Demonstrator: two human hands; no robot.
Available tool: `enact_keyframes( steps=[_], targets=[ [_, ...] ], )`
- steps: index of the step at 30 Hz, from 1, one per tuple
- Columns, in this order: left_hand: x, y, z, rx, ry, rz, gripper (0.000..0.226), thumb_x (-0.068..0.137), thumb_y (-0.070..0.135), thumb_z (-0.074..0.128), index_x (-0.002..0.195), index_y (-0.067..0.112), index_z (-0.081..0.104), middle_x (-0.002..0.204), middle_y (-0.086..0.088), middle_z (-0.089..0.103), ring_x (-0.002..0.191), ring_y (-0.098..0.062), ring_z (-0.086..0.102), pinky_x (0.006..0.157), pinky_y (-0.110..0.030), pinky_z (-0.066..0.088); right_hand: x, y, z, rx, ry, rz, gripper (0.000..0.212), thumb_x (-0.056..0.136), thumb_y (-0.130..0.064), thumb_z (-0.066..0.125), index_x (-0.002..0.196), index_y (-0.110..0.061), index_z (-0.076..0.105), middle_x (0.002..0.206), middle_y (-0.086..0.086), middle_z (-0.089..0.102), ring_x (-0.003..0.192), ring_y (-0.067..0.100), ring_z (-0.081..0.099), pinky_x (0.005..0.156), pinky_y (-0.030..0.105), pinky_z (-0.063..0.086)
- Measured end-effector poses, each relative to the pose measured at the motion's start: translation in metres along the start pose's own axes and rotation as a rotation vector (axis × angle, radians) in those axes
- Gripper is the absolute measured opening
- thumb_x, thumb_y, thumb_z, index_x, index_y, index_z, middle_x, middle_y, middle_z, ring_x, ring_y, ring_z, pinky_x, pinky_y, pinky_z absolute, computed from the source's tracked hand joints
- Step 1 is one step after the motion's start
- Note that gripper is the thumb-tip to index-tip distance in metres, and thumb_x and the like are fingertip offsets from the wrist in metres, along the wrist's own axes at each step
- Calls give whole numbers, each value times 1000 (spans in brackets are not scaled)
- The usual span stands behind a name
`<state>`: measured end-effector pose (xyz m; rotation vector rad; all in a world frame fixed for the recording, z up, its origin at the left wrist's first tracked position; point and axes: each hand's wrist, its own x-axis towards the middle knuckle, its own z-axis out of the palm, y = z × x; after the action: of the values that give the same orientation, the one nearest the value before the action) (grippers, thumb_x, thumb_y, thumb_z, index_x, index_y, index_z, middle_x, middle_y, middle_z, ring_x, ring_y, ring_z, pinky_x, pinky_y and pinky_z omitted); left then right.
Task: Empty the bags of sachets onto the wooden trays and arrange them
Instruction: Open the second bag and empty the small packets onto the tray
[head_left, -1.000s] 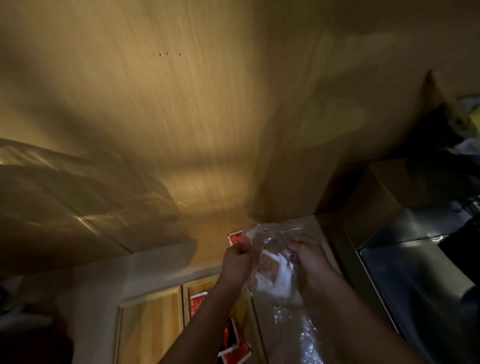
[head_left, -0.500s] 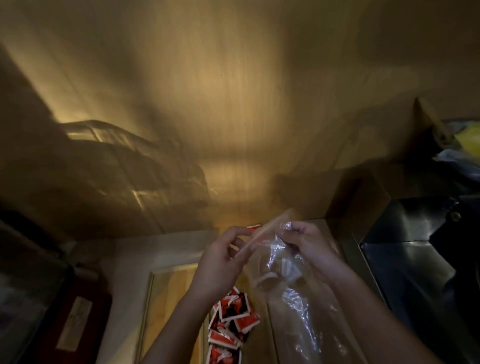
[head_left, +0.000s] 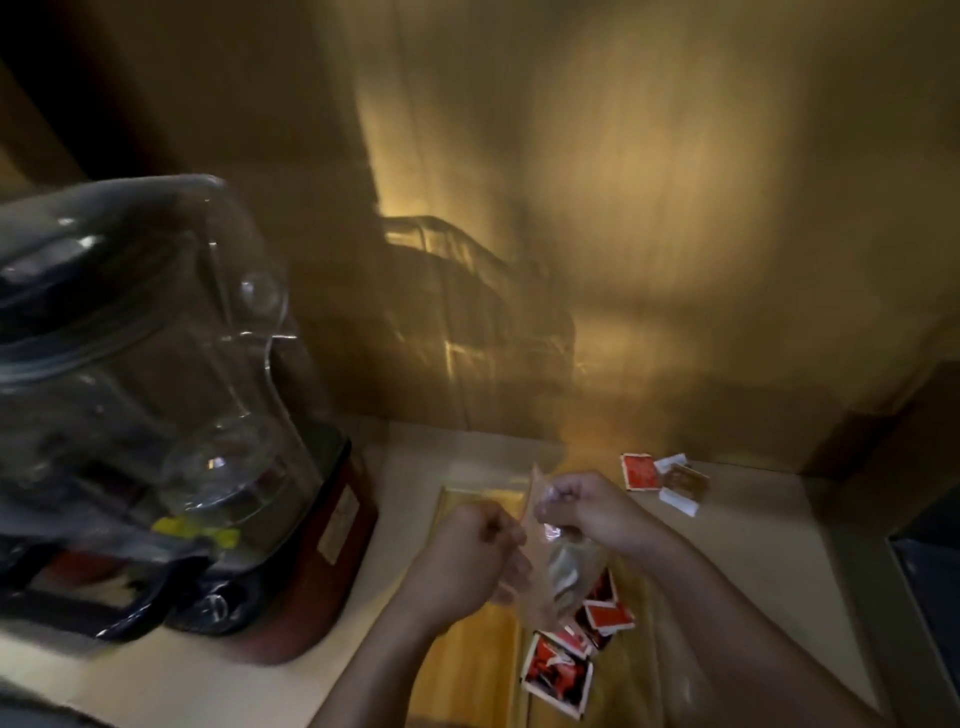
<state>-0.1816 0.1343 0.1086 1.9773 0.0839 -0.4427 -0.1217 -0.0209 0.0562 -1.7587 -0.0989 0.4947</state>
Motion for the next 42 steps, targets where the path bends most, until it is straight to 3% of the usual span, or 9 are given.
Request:
enact_keyframes(
  steps=[7,10,12,16,19,23,29,34,42],
  targets=[
    [-21,-29,-23,-277,128,-148,14,94,3,47,83,1,57,63,-8,64,50,-13,61,44,-25,53,16,-4,48,-67,37,10,28,82,-10,64,58,-19,53,58,-2,51,54,7,48,59,25,39],
    [-24,-43,-26,-419,192,-213,18,91,-6,44,83,-2,59,63,-12,64,49,-16,61,44,-26,52,20,2,63,-160,179,8,2,81,-11,64,83,-11,65,89,7,62,81,14,55,74,26,39],
    [-25,-49,-26,-522,243,-246,19,90,-7,45,80,-2,61,56,-9,64,42,-13,58,41,-24,52,20,7,69,-187,287,24,12,82,-12,62,94,-10,64,105,8,58,92,15,53,78,23,36],
    [-24,-58,-23,-599,321,-261,18,88,-6,51,77,0,64,47,0,64,38,-4,58,40,-23,52,5,5,77,-94,218,41,9,85,-13,60,80,-21,60,86,-1,62,87,17,57,79,30,44],
    [-20,-62,-18,-612,304,-255,18,88,-1,54,76,1,68,56,-3,70,51,-9,65,54,-30,58,-11,1,81,-52,72,12,8,84,-20,62,77,-23,62,75,-1,64,74,18,61,74,39,50],
    [-16,-62,-13,-635,275,-265,11,85,7,62,76,6,68,71,-10,70,69,-19,65,63,-35,57,-28,-4,81,-89,-55,-52,14,80,-26,68,91,-21,62,78,-7,63,72,11,62,58,26,48],
    [-13,-69,-9,-652,130,-301,8,79,22,71,80,14,69,85,-7,71,79,-13,64,60,-24,51,-40,-4,73,-204,-100,-88,16,78,-17,69,82,-28,59,69,-9,61,64,4,60,62,24,48],
    [-14,-69,-9,-725,46,-331,15,57,29,78,66,21,69,70,2,65,72,-10,56,58,-23,47,-41,-4,71,-280,-63,-108,10,80,-9,58,86,-5,64,83,20,70,75,33,69,69,45,55],
    [-12,-71,-1,-491,193,-107,20,81,19,69,62,18,62,67,0,62,66,-9,55,60,-22,44,-37,-7,72,-454,-66,-87,13,78,-12,57,82,-24,61,76,-1,63,65,8,60,60,27,48]
  ],
)
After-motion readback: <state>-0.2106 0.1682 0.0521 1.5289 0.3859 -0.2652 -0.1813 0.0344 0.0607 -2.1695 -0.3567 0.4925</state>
